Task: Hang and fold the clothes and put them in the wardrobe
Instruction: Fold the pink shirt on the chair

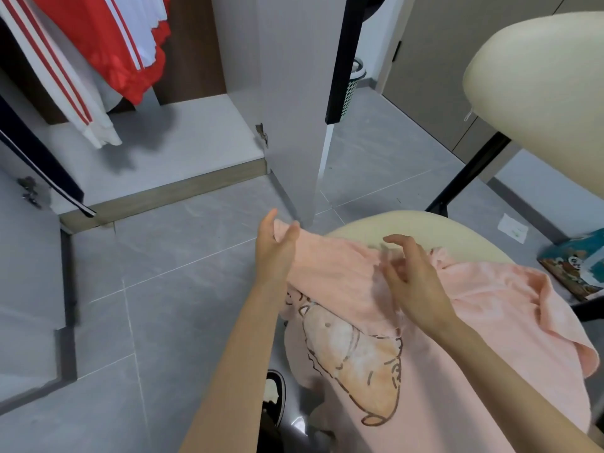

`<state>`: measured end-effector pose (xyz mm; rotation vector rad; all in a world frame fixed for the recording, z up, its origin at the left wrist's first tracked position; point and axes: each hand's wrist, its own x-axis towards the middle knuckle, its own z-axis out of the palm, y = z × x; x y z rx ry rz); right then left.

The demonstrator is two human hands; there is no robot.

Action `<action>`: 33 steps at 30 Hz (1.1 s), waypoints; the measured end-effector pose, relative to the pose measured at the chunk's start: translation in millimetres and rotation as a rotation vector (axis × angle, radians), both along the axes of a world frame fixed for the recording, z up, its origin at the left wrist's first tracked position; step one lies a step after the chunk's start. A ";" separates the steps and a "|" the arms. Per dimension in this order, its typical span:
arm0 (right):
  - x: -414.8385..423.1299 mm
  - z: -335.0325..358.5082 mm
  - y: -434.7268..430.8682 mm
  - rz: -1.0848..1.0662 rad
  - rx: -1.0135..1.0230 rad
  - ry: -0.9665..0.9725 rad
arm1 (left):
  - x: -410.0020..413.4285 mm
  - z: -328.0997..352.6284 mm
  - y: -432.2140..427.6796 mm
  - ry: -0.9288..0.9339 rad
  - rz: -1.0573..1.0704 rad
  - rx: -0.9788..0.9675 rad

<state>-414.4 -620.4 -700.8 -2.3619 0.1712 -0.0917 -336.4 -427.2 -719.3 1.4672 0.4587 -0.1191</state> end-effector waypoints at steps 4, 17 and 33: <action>-7.7 -11.0 -11.6 -0.011 -0.324 0.119 | -6.7 -15.1 -6.3 0.037 -0.166 0.367; -16.2 -11.8 -35.3 -0.244 -0.266 0.012 | -10.8 -8.8 -4.1 -0.161 -0.123 -0.009; -83.6 -6.6 11.1 -0.274 0.483 0.216 | -68.3 -1.6 23.5 -0.083 -0.114 -0.256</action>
